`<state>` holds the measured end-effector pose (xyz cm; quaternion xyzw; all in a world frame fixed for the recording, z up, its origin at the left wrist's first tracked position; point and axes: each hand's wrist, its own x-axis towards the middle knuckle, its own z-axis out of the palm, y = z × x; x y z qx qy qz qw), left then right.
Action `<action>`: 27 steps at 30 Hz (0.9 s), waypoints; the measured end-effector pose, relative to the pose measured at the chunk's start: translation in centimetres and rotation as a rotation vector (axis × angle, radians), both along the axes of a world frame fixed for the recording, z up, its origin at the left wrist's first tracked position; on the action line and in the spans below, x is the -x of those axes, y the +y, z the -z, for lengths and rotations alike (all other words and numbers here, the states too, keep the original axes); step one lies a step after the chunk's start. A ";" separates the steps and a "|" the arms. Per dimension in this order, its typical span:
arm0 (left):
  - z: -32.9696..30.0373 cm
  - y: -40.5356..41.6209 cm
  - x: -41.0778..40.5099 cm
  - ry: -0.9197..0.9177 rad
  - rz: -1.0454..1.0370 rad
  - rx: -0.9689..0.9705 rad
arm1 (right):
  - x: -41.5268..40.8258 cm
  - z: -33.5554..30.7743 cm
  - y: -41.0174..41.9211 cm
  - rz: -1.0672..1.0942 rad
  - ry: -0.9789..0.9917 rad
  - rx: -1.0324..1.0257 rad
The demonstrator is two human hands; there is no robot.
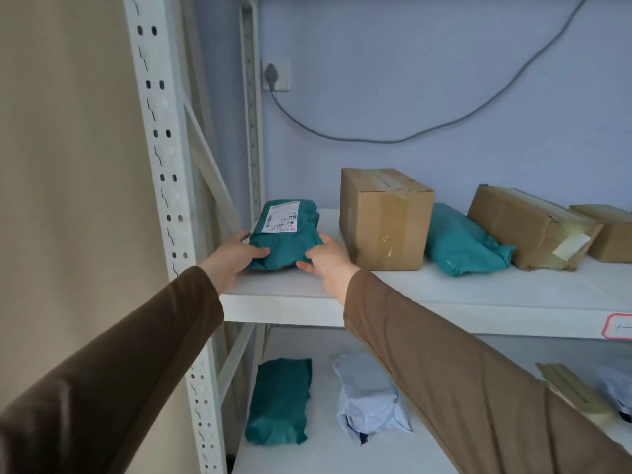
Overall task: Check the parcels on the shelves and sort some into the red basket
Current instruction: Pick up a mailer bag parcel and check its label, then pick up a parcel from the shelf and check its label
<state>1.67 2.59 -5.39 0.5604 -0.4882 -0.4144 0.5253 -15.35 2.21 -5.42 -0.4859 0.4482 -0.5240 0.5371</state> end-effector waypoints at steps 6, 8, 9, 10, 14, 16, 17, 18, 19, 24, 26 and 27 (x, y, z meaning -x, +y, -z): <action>-0.8 0.0 -0.3 -0.295 -0.156 0.055 | 2.9 -0.4 2.9 -0.015 0.372 0.163; -2.0 0.8 0.4 -0.355 -0.174 0.140 | 4.7 -1.2 4.4 0.097 0.745 0.369; -2.8 1.0 1.1 -0.363 -0.160 0.195 | 5.5 -1.6 5.0 0.161 0.858 0.490; -3.6 1.4 2.1 -0.354 -0.136 0.254 | 6.2 -2.1 5.4 0.207 0.886 0.599; -7.0 1.0 7.1 -0.185 0.063 0.343 | 9.2 -4.6 4.8 0.457 0.819 0.904; -8.0 0.2 9.8 -0.114 0.176 0.268 | 10.9 -5.9 3.7 0.632 0.779 0.949; -8.2 -0.4 11.0 -0.082 0.218 0.236 | 11.9 -6.4 3.0 0.691 0.746 0.906; -8.4 -1.0 12.1 -0.057 0.247 0.209 | 12.8 -6.7 2.2 0.729 0.713 0.825; -8.5 -1.5 13.2 -0.036 0.270 0.187 | 13.7 -7.0 1.3 0.742 0.665 0.710; -8.2 -1.7 16.9 0.106 0.356 0.066 | 16.5 -7.5 -0.5 0.463 0.137 0.131; -8.0 -1.3 17.5 0.120 0.340 0.066 | 16.4 -7.3 0.3 0.355 0.099 0.022; -7.8 -1.3 17.7 0.133 0.330 0.059 | 16.3 -7.1 0.7 0.323 0.095 0.007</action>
